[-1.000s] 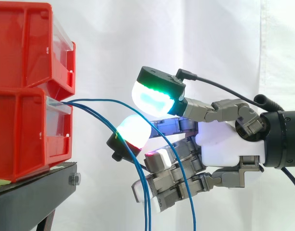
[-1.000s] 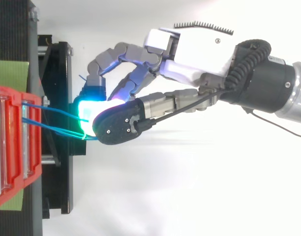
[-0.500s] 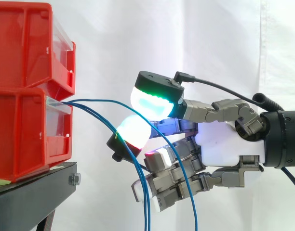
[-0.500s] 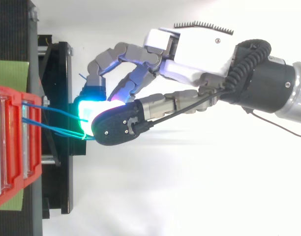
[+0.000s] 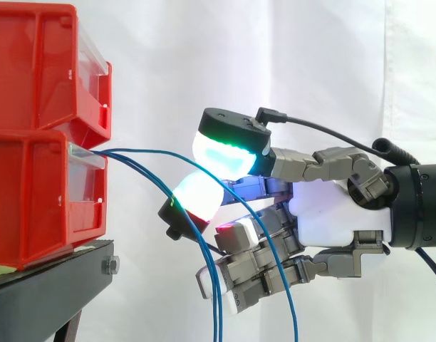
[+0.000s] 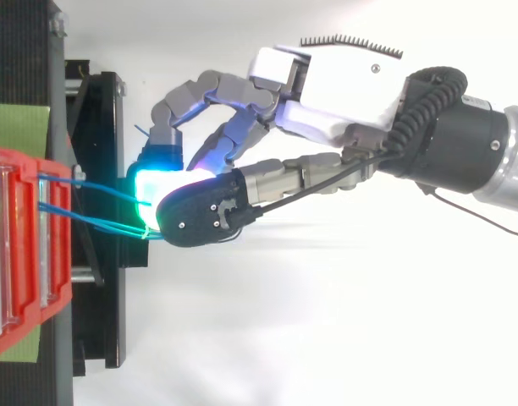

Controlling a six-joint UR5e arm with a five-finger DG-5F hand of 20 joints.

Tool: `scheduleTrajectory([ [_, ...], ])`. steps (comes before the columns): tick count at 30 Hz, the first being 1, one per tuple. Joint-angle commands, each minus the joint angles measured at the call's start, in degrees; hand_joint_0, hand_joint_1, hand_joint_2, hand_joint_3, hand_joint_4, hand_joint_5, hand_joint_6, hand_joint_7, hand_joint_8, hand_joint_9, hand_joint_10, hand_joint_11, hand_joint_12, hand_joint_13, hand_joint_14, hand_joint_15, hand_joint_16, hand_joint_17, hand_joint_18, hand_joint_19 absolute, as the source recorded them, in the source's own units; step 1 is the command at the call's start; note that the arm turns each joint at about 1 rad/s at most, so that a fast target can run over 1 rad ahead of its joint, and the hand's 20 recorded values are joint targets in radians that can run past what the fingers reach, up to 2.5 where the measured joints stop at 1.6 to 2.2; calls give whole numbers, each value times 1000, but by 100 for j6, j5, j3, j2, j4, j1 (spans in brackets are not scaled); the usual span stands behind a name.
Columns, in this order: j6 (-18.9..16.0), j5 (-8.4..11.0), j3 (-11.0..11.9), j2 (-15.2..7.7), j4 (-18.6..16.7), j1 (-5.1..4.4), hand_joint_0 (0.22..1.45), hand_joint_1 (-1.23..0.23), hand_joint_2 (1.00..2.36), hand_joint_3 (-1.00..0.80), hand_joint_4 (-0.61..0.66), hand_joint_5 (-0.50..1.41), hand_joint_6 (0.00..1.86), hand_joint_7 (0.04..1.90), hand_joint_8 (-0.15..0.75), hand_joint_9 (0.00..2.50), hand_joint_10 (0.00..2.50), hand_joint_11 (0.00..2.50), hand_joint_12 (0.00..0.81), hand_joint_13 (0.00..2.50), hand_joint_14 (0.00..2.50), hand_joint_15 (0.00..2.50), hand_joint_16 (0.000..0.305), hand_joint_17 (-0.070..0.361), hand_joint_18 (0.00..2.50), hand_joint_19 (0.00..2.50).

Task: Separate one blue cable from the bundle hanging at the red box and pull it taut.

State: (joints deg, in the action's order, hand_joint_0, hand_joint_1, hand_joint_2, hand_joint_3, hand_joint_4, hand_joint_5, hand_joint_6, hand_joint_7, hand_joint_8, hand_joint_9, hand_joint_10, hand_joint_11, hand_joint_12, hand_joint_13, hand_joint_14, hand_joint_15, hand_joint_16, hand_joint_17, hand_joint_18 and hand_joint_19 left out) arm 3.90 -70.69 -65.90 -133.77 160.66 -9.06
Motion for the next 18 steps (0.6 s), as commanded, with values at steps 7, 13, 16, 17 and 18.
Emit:
scheduleTrajectory([
  [7, -4, 2, -1, 0, 0, 0, 544, -505, 1000, -500, 83, -195, 930, 956, 287, 1164, 21, 1085, 330, 960, 21, 555, 43, 96, 657, 510],
  [13, -4, 2, 7, 0, 9, 0, 512, -574, 1000, -500, 96, -198, 928, 943, 295, 1164, 20, 1087, 336, 962, 19, 547, 45, 101, 671, 495],
  [16, -4, 2, -1, 0, 9, 0, 519, -651, 1000, -500, 91, -201, 930, 935, 291, 1168, 19, 1145, 331, 962, 19, 546, 45, 100, 671, 481],
  [17, -4, 2, -1, 0, 0, 0, 527, -667, 1000, -500, 91, -202, 931, 932, 286, 1173, 18, 1189, 329, 965, 21, 551, 44, 99, 670, 483],
  [18, -4, 2, 7, 0, 0, 0, 531, -673, 1000, -500, 91, -203, 931, 938, 284, 1183, 18, 1220, 325, 971, 20, 560, 44, 98, 669, 484],
])
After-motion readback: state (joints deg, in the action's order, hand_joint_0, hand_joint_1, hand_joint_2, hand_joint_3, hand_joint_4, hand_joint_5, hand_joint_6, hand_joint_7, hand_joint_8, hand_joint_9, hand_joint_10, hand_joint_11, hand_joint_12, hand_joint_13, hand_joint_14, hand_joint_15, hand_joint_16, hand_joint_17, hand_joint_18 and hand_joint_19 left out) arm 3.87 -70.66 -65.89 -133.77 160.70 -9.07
